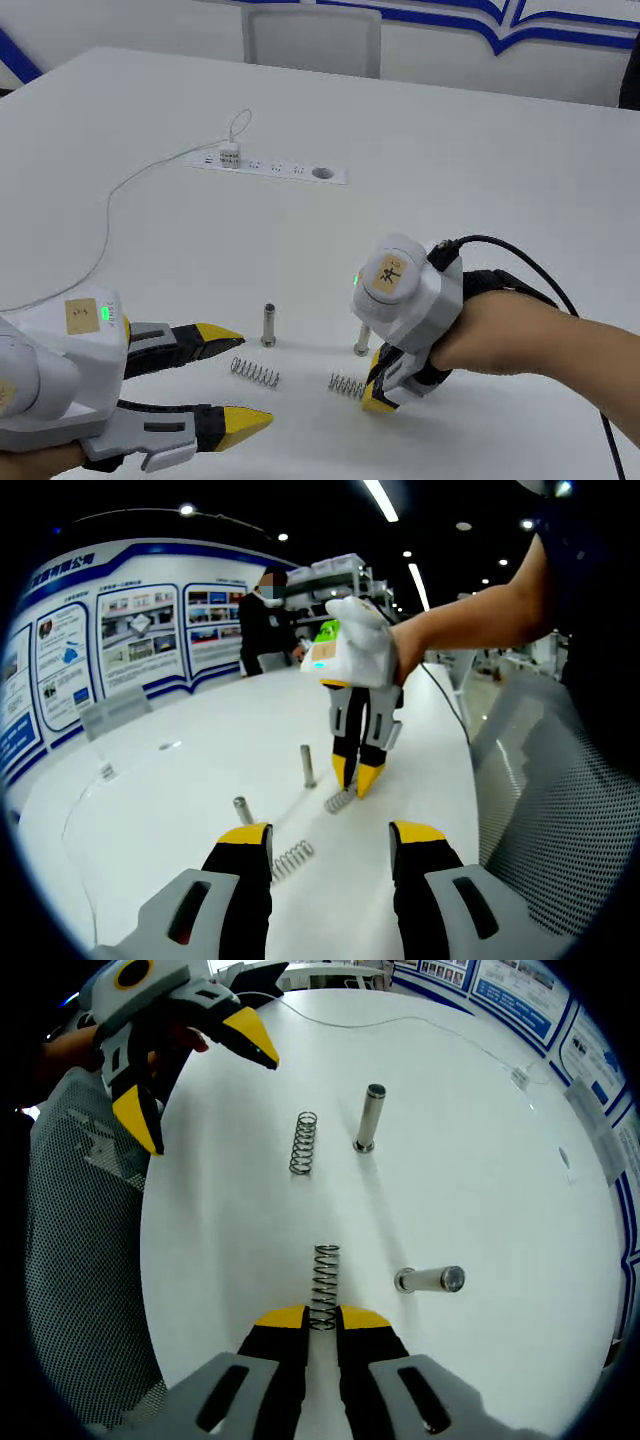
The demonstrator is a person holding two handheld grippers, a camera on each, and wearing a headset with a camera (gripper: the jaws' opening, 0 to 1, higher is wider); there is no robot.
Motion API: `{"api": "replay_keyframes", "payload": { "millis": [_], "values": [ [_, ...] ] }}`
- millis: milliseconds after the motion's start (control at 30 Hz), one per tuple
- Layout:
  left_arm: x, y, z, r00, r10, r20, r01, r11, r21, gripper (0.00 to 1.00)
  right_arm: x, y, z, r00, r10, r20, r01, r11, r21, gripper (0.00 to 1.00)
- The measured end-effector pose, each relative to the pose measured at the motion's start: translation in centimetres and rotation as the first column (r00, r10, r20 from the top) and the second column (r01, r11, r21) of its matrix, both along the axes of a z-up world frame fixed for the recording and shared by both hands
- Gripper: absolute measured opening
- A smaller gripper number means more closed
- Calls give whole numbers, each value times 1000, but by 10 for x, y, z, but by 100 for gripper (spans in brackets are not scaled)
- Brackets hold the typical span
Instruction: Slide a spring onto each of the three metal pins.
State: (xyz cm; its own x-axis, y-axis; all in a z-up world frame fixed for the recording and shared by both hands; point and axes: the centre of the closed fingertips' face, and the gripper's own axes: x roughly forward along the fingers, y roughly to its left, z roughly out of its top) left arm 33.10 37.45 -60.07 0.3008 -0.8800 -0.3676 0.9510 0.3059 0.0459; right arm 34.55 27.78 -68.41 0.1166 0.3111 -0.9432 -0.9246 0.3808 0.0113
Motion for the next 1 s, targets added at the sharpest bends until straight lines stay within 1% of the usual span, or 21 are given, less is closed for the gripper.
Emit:
{"api": "replay_keyframes", "payload": {
  "millis": [200,267,333,500,700,767,1000],
  "values": [
    [-1,-4,-1,1000,-11,0,11,1000,7,48,0,1,1,1000,19,11,-19,1000,-1,11],
    [-2,-5,-2,1000,-19,-1,19,1000,10,47,0,1,2,1000,23,20,-23,1000,6,11],
    [-2,-8,-3,1000,-31,-1,31,999,15,47,-2,2,4,1000,21,14,-22,1000,21,11],
    [-2,-18,-5,997,-72,4,72,997,35,45,-7,4,17,999,37,20,-38,998,45,11],
    [-1,-32,-7,992,-128,7,127,990,53,43,-19,9,37,995,95,30,-97,993,67,11],
    [-2,-35,-8,990,-141,8,141,988,56,43,-21,10,41,994,108,33,-110,992,67,11],
    [-7,-46,-7,982,-187,10,186,981,59,40,-32,19,53,982,180,49,-183,981,64,11]
  ]
}}
